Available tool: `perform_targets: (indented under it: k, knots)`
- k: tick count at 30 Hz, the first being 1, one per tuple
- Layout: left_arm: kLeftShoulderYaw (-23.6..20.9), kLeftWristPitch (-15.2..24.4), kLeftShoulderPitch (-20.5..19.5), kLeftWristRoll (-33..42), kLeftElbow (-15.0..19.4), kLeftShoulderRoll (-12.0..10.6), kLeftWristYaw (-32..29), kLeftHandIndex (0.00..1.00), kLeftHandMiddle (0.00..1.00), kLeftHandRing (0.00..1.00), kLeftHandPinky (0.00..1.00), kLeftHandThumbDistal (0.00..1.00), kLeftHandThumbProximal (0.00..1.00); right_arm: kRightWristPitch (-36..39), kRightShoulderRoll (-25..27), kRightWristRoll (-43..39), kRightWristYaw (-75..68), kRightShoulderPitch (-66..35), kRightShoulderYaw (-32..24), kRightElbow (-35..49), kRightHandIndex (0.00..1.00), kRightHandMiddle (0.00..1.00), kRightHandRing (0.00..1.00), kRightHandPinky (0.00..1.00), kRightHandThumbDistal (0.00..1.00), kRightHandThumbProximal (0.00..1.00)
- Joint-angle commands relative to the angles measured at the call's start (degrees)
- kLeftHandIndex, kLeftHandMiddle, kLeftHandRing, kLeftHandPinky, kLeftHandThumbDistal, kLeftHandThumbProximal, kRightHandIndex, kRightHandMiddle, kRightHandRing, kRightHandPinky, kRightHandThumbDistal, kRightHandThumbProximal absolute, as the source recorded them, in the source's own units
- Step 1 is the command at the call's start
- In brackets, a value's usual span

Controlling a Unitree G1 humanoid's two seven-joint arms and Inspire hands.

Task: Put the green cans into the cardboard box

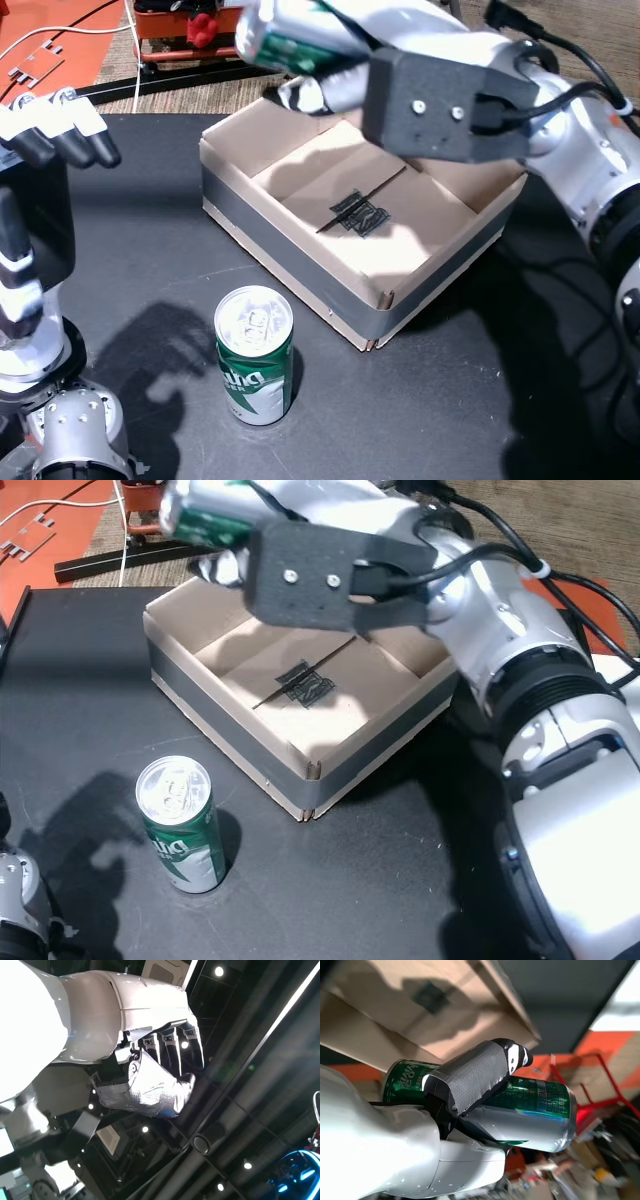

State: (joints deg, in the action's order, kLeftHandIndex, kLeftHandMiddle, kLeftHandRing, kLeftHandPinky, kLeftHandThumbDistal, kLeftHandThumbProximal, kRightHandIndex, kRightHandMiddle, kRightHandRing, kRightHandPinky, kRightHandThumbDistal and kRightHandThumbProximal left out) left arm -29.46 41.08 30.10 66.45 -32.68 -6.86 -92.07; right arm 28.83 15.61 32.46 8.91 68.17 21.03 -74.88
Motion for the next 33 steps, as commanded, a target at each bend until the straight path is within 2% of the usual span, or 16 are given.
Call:
perform_targets:
  k: [1, 3, 5, 9, 11, 14, 18, 20, 21, 23, 25, 26, 27, 30, 32, 33]
  knots:
    - [0.14, -1.42, -0.3, 0.18, -0.01, -0.37, -0.43, 0.33, 0.43, 0.48, 0.59, 0.35, 0.05, 0.05, 1.48, 0.46, 0.04, -0.22, 0.47, 0.04, 0.12, 0.14, 0.15, 0.15, 0.41, 0.0]
    - [0.05, 0.25, 0.21, 0.41, -0.25, -0.51, -0.43, 0.35, 0.46, 0.51, 0.62, 0.31, 0.08, 0.04, 2.17, 0.85, 0.14, -0.48, 1.18, -0.01, 0.12, 0.14, 0.15, 0.15, 0.41, 0.0]
    - [0.56, -0.11, 0.3, 0.48, -0.34, -0.01, -0.43, 0.35, 0.47, 0.52, 0.64, 0.27, 0.08, 0.24, 2.71, 1.31, 0.1, -0.77, 1.67, -0.06, 0.12, 0.14, 0.14, 0.15, 0.42, 0.0]
    - [0.58, 0.95, 0.34, -0.15, -0.46, -0.03, -0.43, 0.32, 0.44, 0.5, 0.63, 0.27, 0.15, 0.16, 3.43, 2.85, 0.42, -1.07, 3.28, -0.35, 0.17, 0.18, 0.19, 0.21, 0.39, 0.0]
    - [0.64, 0.68, -0.08, -0.67, -0.03, 0.0, -0.43, 0.32, 0.43, 0.47, 0.59, 0.3, 0.12, -1.35, 3.37, 3.31, 2.06, -0.86, 4.03, -0.66, 0.22, 0.22, 0.22, 0.23, 0.39, 0.0]
    - [0.68, 0.74, -0.69, -0.72, 0.76, -0.52, -0.43, 0.33, 0.43, 0.48, 0.57, 0.27, 0.08, -2.81, 3.44, 4.75, 3.05, -0.69, 5.53, -0.81, 0.23, 0.23, 0.22, 0.23, 0.41, 0.0]
    - [0.96, 1.51, 0.14, 0.77, 0.5, -1.59, -0.43, 0.35, 0.47, 0.51, 0.66, 0.27, 0.07, -3.84, 3.31, 5.82, 2.89, -0.88, 6.75, -1.11, 0.22, 0.21, 0.19, 0.17, 0.38, 0.0]
    - [1.63, 0.54, 0.54, 1.14, 0.13, -1.11, -0.43, 0.37, 0.49, 0.52, 0.62, 0.27, 0.05, -3.8, 3.4, 7.46, 2.23, -0.6, 8.37, -1.18, 0.32, 0.29, 0.27, 0.21, 0.4, 0.0]
    - [2.28, -0.91, 0.17, 0.97, 0.4, -0.78, -0.43, 0.4, 0.5, 0.54, 0.62, 0.23, 0.03, -3.75, 3.48, 8.67, 1.54, -0.37, 9.53, -1.16, 0.32, 0.3, 0.28, 0.22, 0.42, 0.0]
    - [2.93, -1.77, -0.73, 0.14, 1.19, -0.12, -0.43, 0.39, 0.5, 0.54, 0.63, 0.24, 0.02, -3.98, 3.53, 11.14, 0.17, 0.08, 11.73, -1.13, 0.32, 0.3, 0.3, 0.22, 0.45, 0.0]
    - [2.66, -0.76, -1.04, -0.22, 1.99, -0.57, -0.43, 0.4, 0.51, 0.56, 0.63, 0.23, 0.07, -4.54, 3.33, 13.08, -0.94, 0.33, 13.44, -1.21, 0.24, 0.26, 0.28, 0.24, 0.47, 0.0]
    - [2.8, -0.59, -1.08, -0.1, 2.25, -0.52, -0.43, 0.41, 0.52, 0.56, 0.65, 0.21, 0.03, -4.8, 3.19, 13.7, -1.32, 0.39, 14.05, -1.27, 0.22, 0.25, 0.28, 0.24, 0.48, 0.0]
    - [2.89, -0.45, -1.1, 0.08, 2.46, -0.58, -0.43, 0.4, 0.52, 0.56, 0.65, 0.2, 0.0, -4.94, 3.08, 14.0, -1.55, 0.41, 14.42, -1.33, 0.22, 0.26, 0.28, 0.24, 0.49, 0.0]
    - [2.49, -0.48, -1.18, -0.05, 2.59, -0.91, -0.43, 0.35, 0.47, 0.52, 0.65, 0.22, 0.0, -4.85, 2.75, 14.52, -1.95, 0.54, 15.3, -1.41, 0.24, 0.27, 0.29, 0.24, 0.52, 0.0]
    - [3.56, -1.47, -1.86, -1.09, 2.96, 0.6, -0.43, 0.37, 0.48, 0.52, 0.62, 0.18, 0.05, -4.58, 2.59, 14.98, -2.51, 0.65, 15.88, -1.4, 0.27, 0.29, 0.3, 0.25, 0.54, 0.0]
    - [3.89, -1.92, -2.07, -1.09, 3.31, 0.9, -0.43, 0.37, 0.48, 0.51, 0.61, 0.24, 0.03, -4.4, 2.53, 15.35, -2.96, 0.75, 16.29, -1.37, 0.24, 0.26, 0.28, 0.24, 0.54, 0.0]
